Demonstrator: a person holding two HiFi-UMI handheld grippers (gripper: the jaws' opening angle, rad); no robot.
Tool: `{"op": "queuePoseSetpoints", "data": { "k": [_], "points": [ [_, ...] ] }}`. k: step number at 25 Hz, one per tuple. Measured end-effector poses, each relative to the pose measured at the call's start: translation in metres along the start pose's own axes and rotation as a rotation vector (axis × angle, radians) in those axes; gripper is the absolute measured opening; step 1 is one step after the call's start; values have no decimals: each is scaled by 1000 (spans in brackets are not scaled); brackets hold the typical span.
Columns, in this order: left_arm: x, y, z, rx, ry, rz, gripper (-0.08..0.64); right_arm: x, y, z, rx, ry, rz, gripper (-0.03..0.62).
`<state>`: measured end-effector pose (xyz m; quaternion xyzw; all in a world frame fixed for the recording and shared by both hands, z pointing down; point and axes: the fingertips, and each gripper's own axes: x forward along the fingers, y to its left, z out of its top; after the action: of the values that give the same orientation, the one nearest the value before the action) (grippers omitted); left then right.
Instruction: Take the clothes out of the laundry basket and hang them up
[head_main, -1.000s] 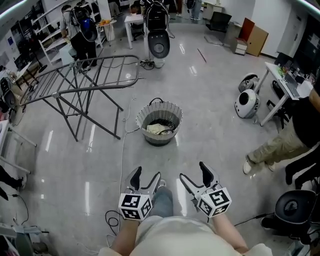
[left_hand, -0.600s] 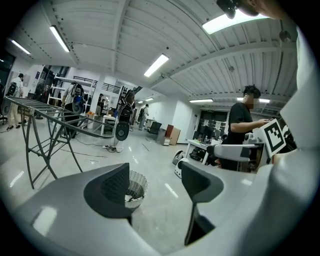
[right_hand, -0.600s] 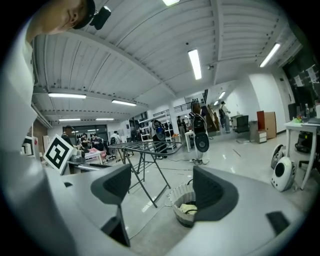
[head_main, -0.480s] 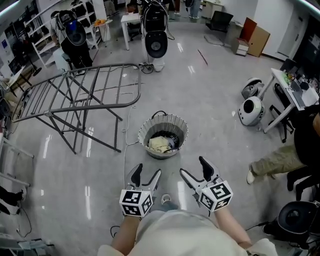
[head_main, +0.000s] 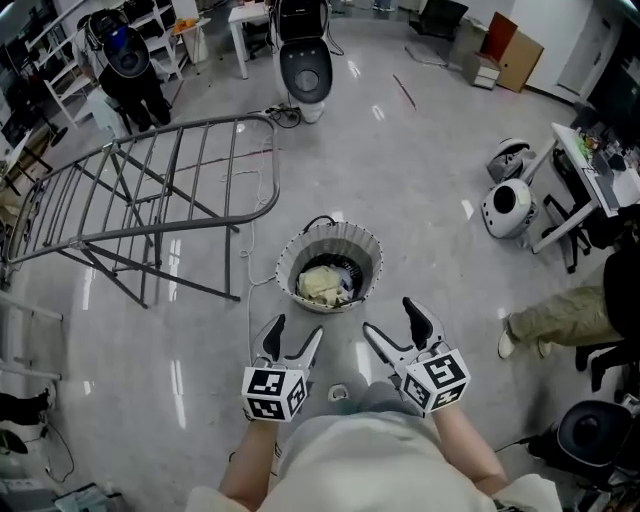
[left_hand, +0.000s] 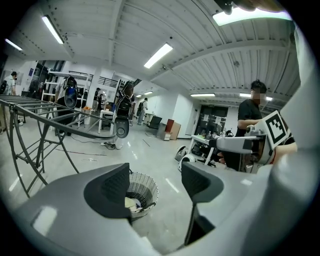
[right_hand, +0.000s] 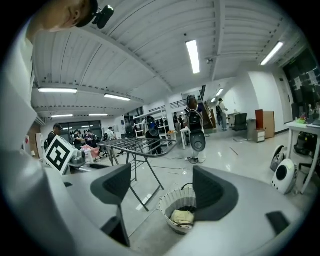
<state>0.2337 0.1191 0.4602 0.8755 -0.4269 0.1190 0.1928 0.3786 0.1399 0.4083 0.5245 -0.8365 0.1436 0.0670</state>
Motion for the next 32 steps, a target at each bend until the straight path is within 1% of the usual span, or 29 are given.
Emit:
{"op": "queuePoseSetpoints", "data": {
  "k": [2, 5, 10, 13, 16, 19, 23, 26, 29, 32],
  "points": [
    [5, 11, -4, -17, 20, 7, 311, 11, -3, -3, 7, 25, -4, 365],
    [22, 26, -10, -23, 50, 15, 311, 32, -10, -11, 28, 56, -7, 364],
    [62, 34, -21, -49, 95, 4, 311, 64, -30, -25, 60, 108, 12, 364],
    [90, 44, -29, -53, 116, 5, 311, 90, -41, -32, 71, 132, 45, 364],
    [126, 56, -40, -52, 152, 13, 311, 119, -62, -42, 74, 161, 67, 364],
    [169, 69, -57, -92, 197, 22, 311, 147, -91, -51, 95, 182, 73, 364],
    [229, 91, -86, -148, 268, 54, 311, 183, -130, -72, 89, 225, 70, 364],
    [269, 109, -116, -147, 320, 81, 310, 209, -152, -95, 91, 258, 80, 364],
    [306, 128, -154, -146, 383, 112, 304, 230, -173, -118, 78, 284, 84, 364],
    [338, 146, -197, -168, 453, 145, 289, 244, -191, -142, 94, 303, 71, 364]
  ]
}}
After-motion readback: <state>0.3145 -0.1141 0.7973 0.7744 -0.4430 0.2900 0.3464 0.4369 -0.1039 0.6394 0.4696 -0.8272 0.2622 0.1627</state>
